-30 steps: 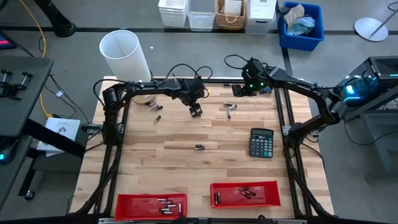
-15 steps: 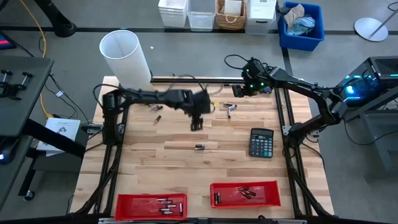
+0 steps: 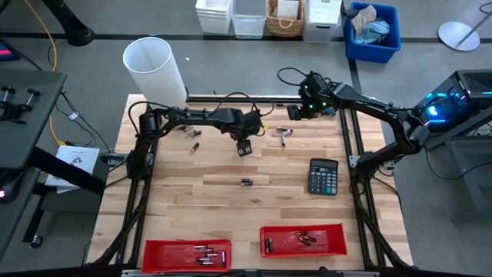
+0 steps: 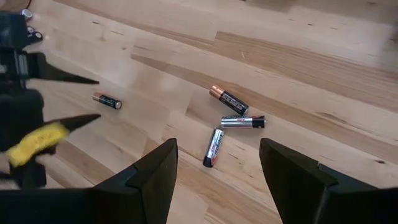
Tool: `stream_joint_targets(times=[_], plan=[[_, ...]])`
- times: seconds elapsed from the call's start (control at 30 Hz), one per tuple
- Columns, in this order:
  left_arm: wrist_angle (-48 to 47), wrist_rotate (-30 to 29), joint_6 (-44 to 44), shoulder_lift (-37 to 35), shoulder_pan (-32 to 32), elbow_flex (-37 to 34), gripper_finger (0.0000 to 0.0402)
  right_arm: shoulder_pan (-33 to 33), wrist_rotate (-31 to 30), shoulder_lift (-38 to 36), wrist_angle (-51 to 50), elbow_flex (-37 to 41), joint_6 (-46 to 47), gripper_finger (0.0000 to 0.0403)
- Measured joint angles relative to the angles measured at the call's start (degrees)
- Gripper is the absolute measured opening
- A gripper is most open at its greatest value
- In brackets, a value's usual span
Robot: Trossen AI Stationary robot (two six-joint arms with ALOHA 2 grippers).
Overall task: Sort batteries
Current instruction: Put the black-brown battery into the right red bin
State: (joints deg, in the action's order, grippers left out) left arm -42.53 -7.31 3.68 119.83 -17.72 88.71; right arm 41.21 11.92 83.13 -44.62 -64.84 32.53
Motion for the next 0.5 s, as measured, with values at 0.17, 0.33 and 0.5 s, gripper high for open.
stream_joint_targets(times=[0.17,0.33,0.5], plan=[[-1.8,1.4,1.4,3.1,-2.4,-0.2,0.0211,-0.1,0.0,0.0,0.0,0.0,0.0,0.0222],[-1.0,5.6,2.4,4.2,-3.0,0.1,0.0184,-0.4,0.0,0.0,0.3,0.0,0.0,0.0222],[-0.8,6.5,3.9,4.3,-2.5,0.0,0.0081,-0.5,0.0,0.0,0.6,0.0,0.1,0.0222]])
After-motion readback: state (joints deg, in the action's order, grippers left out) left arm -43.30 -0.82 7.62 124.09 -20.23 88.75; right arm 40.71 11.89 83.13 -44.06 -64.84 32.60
